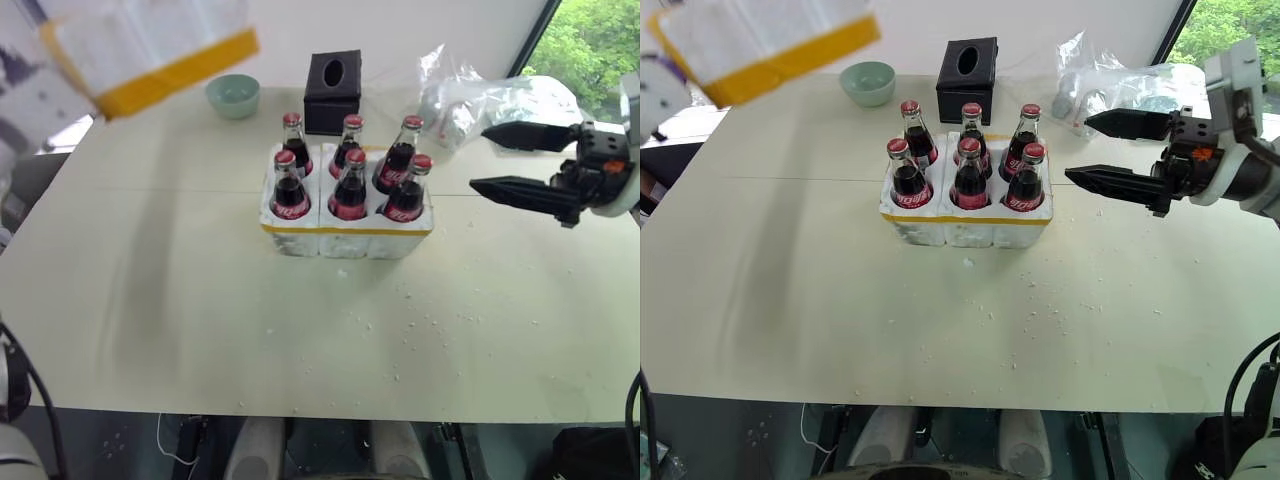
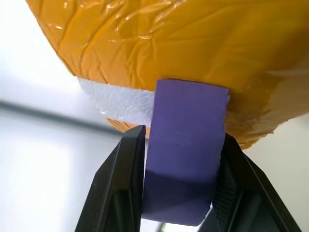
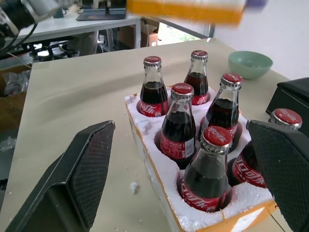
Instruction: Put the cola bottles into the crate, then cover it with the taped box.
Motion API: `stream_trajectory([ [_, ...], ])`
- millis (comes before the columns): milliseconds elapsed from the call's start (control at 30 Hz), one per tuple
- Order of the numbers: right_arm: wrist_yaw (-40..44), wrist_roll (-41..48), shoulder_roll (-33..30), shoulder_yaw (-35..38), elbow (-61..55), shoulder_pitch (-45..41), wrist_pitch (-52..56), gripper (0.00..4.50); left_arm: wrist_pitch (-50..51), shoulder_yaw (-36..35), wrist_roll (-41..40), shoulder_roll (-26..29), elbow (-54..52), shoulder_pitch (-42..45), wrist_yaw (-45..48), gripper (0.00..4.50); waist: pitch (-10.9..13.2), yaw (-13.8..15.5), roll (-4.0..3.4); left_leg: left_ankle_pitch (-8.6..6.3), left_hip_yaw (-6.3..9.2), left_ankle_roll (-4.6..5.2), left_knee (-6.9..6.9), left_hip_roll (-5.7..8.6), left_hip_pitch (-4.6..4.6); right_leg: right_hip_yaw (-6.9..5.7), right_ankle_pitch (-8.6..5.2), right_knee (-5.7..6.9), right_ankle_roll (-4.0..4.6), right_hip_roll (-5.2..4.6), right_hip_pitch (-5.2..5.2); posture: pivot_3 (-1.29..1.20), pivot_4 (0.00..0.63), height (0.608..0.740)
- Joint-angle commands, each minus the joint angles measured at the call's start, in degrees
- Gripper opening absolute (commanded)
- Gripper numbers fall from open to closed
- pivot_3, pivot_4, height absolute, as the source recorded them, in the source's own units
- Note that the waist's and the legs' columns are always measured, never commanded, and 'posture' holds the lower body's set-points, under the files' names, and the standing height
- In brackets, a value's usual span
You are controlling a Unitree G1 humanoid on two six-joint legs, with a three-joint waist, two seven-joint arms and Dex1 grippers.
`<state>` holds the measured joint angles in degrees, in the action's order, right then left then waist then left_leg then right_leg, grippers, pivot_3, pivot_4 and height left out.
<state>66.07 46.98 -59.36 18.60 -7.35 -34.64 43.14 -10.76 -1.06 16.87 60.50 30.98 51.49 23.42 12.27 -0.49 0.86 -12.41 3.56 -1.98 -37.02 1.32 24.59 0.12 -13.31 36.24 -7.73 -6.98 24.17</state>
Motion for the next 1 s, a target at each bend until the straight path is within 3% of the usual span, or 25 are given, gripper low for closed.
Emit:
stream_trajectory([
  [33,-0.4,-0.38,-1.11,2.57,-0.1,0.42,-1.15,4.5,-1.66,1.62,-0.68,-2.51,-2.69,5.59,2.57,1.78,0.0,-0.14,0.0,0.0,0.0,0.0,0.0,0.0,-0.01,0.0,0.0,0.02,0.0,0.0,0.0,0.0,0.15,0.737],
  [367,-1.43,-1.06,-2.93,7.04,-0.09,4.68,-0.49,4.5,-14.18,6.64,-3.49,-10.48,-7.95,8.88,12.39,1.78,0.01,-0.61,0.0,0.01,0.0,0.02,-0.02,-0.03,-0.02,0.07,0.01,0.05,0.0,0.06,0.03,0.0,0.15,0.737],
  [733,-3.05,0.11,-3.03,9.48,-1.34,6.76,0.47,4.5,-28.29,7.36,-3.11,-11.15,4.18,13.02,13.16,1.78,0.01,-0.26,0.0,0.01,-0.02,0.02,-0.08,-0.04,-0.03,0.1,0.02,0.06,0.01,0.08,0.01,0.0,0.15,0.737],
  [1000,-3.74,0.56,-2.95,9.9,-1.88,7.23,0.53,4.5,-29.59,5.98,-4.06,-14.29,7.74,16.57,10.37,1.78,0.01,-0.25,0.0,0.01,-0.01,0.03,-0.11,-0.03,-0.01,0.11,0.04,0.06,-0.03,0.08,-0.01,0.0,0.15,0.737],
])
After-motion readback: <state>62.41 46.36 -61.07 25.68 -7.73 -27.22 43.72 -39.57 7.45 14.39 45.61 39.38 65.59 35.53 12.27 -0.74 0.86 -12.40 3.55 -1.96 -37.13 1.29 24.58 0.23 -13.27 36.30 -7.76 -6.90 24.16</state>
